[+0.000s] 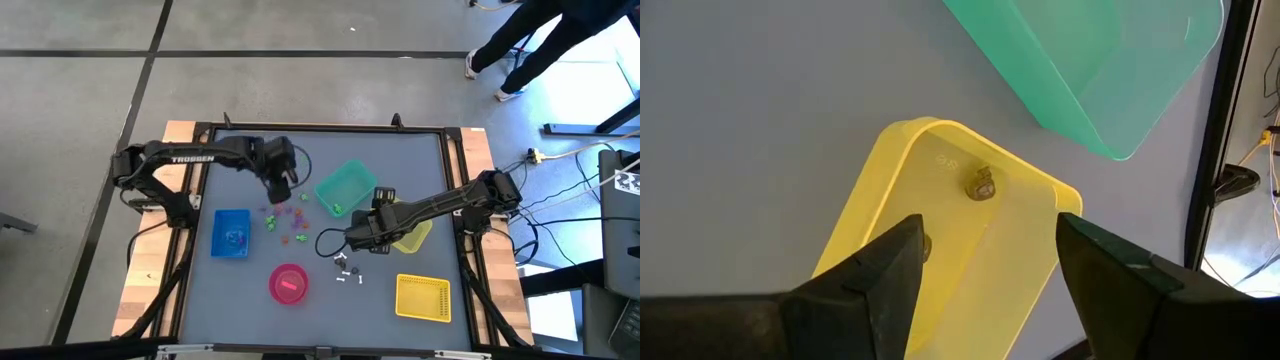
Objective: Sort Halloween decoration
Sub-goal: Put the orange pumpkin toy into the pink bin
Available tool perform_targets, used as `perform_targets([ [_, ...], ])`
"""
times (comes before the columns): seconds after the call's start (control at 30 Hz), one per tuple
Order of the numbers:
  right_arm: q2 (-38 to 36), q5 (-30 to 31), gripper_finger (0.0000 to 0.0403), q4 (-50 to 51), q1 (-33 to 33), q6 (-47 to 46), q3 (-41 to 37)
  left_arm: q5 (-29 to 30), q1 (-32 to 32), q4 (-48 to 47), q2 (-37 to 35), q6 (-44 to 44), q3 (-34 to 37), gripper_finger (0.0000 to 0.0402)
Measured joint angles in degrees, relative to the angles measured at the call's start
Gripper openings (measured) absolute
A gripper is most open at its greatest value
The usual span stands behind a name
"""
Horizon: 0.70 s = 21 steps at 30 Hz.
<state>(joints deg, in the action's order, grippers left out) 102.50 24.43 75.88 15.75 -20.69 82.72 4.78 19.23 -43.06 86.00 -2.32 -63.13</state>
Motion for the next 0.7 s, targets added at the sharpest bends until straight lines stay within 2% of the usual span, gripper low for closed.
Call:
perform_targets([
  [0.1, 0.0, 0.0, 0.0227, -0.1, 0.0, 0.0, 0.0, -0.4, 3.8, 2.0, 2.1, 1.5, 0.0, 0.0162],
  [0.27, 0.0, 0.0, 0.0227, -1.3, 0.0, 0.0, 0.0, -4.7, 7.4, 4.3, 7.7, 3.1, 0.0, 0.0162],
  [0.53, 0.0, 0.0, 0.0227, -1.3, 0.0, 0.0, 0.0, -6.1, 8.6, 3.2, 16.0, 5.9, 0.0, 0.0162],
  [0.7, 0.0, 0.0, 0.0227, -1.3, 0.0, 0.0, 0.0, -6.0, 8.5, 2.8, 18.4, 6.0, 0.0, 0.0162],
])
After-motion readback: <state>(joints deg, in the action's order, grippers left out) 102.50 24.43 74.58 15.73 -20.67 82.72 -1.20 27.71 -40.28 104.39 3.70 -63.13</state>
